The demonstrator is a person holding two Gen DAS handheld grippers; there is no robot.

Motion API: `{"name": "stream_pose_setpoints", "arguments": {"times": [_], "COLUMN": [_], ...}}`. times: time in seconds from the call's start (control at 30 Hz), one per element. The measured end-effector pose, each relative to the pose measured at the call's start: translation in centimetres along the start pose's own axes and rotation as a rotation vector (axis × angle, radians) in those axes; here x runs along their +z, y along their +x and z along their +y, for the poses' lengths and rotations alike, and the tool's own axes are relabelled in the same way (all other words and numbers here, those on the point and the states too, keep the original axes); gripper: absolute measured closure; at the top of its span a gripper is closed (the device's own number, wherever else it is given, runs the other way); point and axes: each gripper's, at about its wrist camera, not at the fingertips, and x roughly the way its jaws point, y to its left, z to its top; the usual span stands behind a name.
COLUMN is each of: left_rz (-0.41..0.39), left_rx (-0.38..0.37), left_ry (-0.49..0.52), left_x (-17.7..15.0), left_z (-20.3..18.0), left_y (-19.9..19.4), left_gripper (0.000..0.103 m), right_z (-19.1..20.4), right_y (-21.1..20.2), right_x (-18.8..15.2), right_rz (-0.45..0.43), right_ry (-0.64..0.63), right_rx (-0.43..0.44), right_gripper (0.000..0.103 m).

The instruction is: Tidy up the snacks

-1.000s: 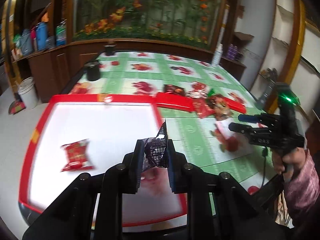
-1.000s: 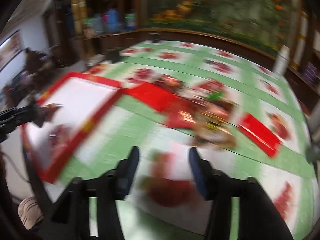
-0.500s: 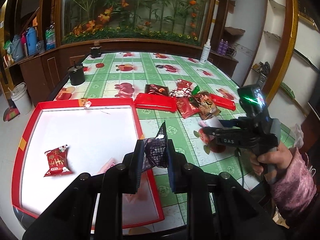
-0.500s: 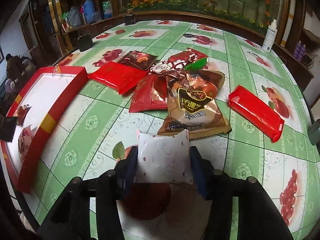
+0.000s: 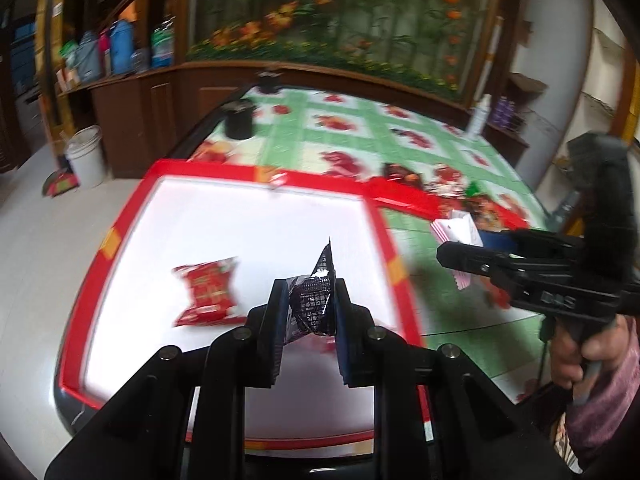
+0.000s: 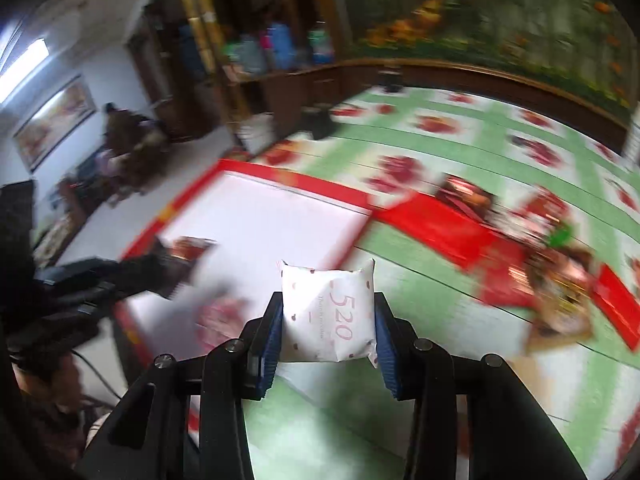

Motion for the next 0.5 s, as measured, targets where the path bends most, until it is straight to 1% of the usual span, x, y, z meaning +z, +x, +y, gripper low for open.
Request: {"name": "stream_pose_setpoints", "arguments": {"times": [0.07, 0.13, 0.2, 0.23, 0.27, 0.3, 0.33, 0.37, 0.5], "left_rz": [-0.004, -0.009, -0.004, 0.000, 0.005, 0.010, 0.007, 0.000, -0.020], "left_rx": [0.055, 0.095, 0.130, 0.140, 0.147, 0.153, 0.156, 0.157, 0.139], "left_ry": [-0.013, -0.024, -0.045, -0.053, -0.064, -0.075, -0.084, -0.087, -0.070], "left_x": [-0.2, -0.3, -0.3, -0.3, -0.3, -0.3, -0.3, -0.2, 0.3], "left_z": [0.9, 1.6, 2.4, 2.8, 3.1, 3.3, 3.4, 3.5, 2.5], "left_y": [0.1, 0.0, 0.1, 0.2, 0.3, 0.3, 0.4, 0.4, 0.4], "left_gripper": [0.084, 0.084, 0.083, 0.083, 0.076, 0.062, 0.054, 0.045, 0.044], "right_z": [2.2, 4.3, 5.6, 6.4, 6.8, 7.1, 7.2, 7.0, 4.0], "right_y": [1.2, 2.7, 3.6, 4.2, 4.5, 4.6, 4.5, 4.3, 3.0], "right_x": [0.7, 1.0, 1.1, 1.2, 1.3, 1.4, 1.4, 1.4, 1.4], "right_rz": [0.003, 0.020, 0.030, 0.047, 0.059, 0.065, 0.057, 0.045, -0.005], "right_ry": [-0.021, -0.045, -0.059, -0.067, -0.071, -0.076, -0.079, -0.081, -0.039], "right_rx": [0.049, 0.093, 0.115, 0.131, 0.142, 0.149, 0.148, 0.146, 0.107], "right_gripper": [0.059, 0.058, 0.049, 0.049, 0.048, 0.047, 0.047, 0.045, 0.044]}}
